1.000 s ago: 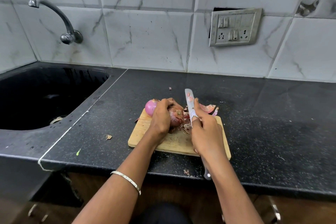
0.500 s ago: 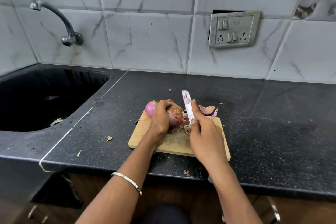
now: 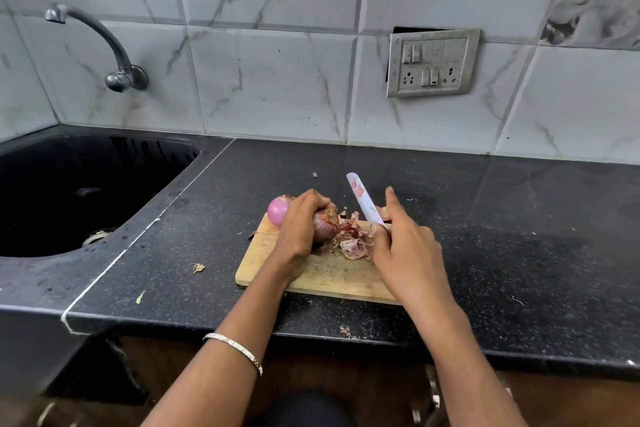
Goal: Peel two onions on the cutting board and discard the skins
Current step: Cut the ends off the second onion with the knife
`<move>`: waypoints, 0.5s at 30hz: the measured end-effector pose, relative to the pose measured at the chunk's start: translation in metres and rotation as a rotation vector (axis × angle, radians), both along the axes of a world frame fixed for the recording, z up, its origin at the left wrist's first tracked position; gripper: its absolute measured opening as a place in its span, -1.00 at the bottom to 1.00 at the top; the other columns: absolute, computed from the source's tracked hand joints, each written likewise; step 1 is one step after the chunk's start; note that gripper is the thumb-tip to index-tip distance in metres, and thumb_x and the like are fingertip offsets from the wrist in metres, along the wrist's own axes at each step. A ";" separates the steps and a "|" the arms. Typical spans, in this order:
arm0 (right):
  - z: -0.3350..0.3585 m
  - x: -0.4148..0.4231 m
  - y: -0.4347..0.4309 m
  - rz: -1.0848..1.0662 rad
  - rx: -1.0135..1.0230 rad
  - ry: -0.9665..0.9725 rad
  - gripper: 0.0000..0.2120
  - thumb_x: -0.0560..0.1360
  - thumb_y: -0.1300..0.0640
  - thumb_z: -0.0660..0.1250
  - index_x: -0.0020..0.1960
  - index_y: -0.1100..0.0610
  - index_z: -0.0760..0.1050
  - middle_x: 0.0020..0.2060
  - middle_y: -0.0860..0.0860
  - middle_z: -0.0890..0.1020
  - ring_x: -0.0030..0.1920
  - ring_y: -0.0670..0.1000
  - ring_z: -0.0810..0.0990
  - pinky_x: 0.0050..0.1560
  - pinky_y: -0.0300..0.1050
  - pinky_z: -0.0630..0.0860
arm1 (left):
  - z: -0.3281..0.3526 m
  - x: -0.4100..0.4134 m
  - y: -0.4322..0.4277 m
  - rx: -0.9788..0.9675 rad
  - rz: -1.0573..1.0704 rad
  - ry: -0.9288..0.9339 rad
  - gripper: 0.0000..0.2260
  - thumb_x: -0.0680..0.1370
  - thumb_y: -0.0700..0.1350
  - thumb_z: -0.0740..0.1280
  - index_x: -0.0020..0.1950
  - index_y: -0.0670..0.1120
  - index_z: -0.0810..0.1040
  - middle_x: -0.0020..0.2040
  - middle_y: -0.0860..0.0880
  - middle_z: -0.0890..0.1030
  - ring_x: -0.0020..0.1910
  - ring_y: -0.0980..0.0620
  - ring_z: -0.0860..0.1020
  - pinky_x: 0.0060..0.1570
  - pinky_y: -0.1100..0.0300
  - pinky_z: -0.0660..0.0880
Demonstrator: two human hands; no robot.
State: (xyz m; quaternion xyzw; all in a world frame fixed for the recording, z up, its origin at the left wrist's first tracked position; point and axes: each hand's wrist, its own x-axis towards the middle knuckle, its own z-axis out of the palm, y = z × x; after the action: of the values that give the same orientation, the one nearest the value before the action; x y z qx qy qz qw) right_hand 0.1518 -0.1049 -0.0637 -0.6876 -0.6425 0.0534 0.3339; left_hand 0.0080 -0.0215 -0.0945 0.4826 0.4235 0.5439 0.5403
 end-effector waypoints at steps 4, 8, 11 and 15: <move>0.004 0.020 0.005 -0.133 -0.043 -0.299 -0.71 0.67 0.05 0.23 0.36 -0.07 0.53 -0.01 0.06 0.69 -0.04 0.17 0.63 -0.19 -0.02 0.40 | -0.001 -0.001 0.000 0.005 -0.004 -0.043 -0.80 0.41 0.05 0.29 -0.10 -0.05 0.54 -0.02 -0.18 0.58 -0.13 -0.16 0.58 -0.37 0.15 0.48; -0.007 0.039 0.025 -0.156 -0.090 -0.357 -0.77 0.65 0.09 0.26 0.22 -0.04 0.64 0.00 0.02 0.65 0.04 0.15 0.61 -0.11 0.00 0.49 | 0.000 -0.002 -0.002 -0.004 -0.032 -0.045 -0.77 0.35 -0.06 0.27 -0.03 -0.03 0.53 0.06 -0.13 0.58 -0.14 -0.11 0.60 -0.39 0.18 0.48; -0.017 0.044 0.036 -0.112 -0.120 -0.360 -0.76 0.64 0.08 0.29 0.25 -0.02 0.64 0.07 0.02 0.58 0.11 0.10 0.55 -0.01 0.01 0.53 | 0.000 -0.002 -0.003 0.002 -0.047 -0.062 -0.69 0.32 -0.12 0.27 0.06 -0.04 0.50 0.01 -0.14 0.55 -0.26 -0.10 0.52 -0.49 0.22 0.31; -0.019 0.042 0.041 -0.147 -0.173 -0.330 -0.76 0.64 0.00 0.30 0.27 -0.03 0.62 0.18 0.05 0.53 0.18 0.14 0.55 0.13 0.09 0.47 | 0.001 -0.002 -0.007 0.028 -0.072 -0.115 -0.68 0.46 -0.30 0.33 0.20 -0.15 0.45 -0.11 -0.11 0.52 -0.21 -0.12 0.44 -0.44 0.15 0.32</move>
State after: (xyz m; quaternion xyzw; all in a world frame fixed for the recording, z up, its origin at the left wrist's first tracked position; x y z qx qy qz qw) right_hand 0.1943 -0.0635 -0.0828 -0.7581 -0.6297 -0.0297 0.1668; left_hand 0.0060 -0.0283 -0.0937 0.4728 0.3666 0.5569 0.5761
